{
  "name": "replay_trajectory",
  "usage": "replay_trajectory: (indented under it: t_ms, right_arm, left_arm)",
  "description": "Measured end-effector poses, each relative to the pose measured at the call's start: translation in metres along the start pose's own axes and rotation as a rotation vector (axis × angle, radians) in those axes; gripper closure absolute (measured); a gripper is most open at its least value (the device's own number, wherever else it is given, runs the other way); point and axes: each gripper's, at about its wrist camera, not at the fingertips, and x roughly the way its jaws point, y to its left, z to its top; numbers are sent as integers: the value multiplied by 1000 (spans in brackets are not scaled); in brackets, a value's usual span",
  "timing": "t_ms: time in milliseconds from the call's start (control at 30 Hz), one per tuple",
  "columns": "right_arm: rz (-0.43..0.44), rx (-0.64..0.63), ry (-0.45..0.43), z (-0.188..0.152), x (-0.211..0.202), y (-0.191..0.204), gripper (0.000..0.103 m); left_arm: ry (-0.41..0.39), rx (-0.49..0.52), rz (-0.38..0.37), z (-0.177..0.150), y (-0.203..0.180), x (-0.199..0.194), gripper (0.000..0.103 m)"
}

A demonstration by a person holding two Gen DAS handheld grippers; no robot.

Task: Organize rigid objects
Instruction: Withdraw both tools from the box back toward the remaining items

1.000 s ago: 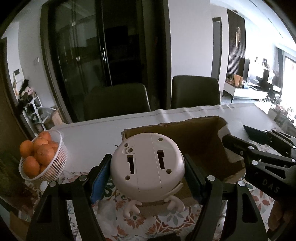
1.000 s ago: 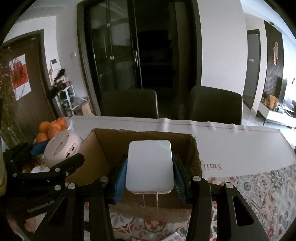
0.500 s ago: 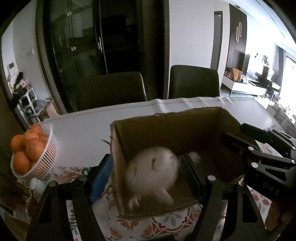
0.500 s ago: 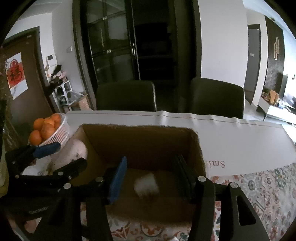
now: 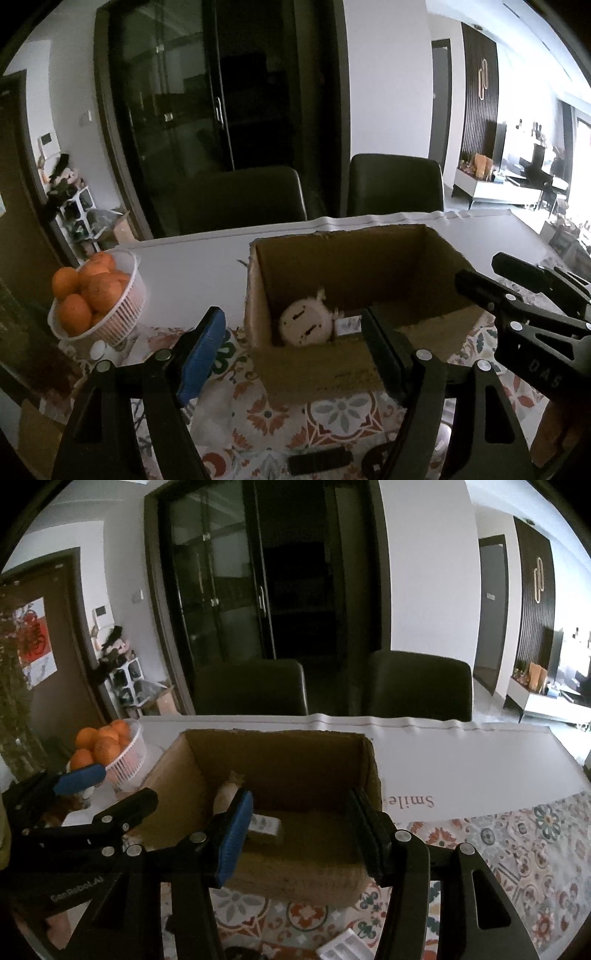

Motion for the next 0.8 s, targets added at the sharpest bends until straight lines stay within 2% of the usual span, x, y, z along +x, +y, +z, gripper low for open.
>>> replay_trajectory:
  t_ms: [333, 567, 800]
  right_arm:
    - [-16, -29, -65, -15, -49, 4, 48]
    - [-77, -45, -134, -30, -82, 1, 30]
    - [-156, -93, -203, -48, -110, 9, 23]
  left_arm:
    - [-66, 10, 5, -22, -12, -47, 22]
    - [-110, 24, 10, -43, -21, -73, 17]
    - [-121, 4, 4, -62, -26, -88, 13]
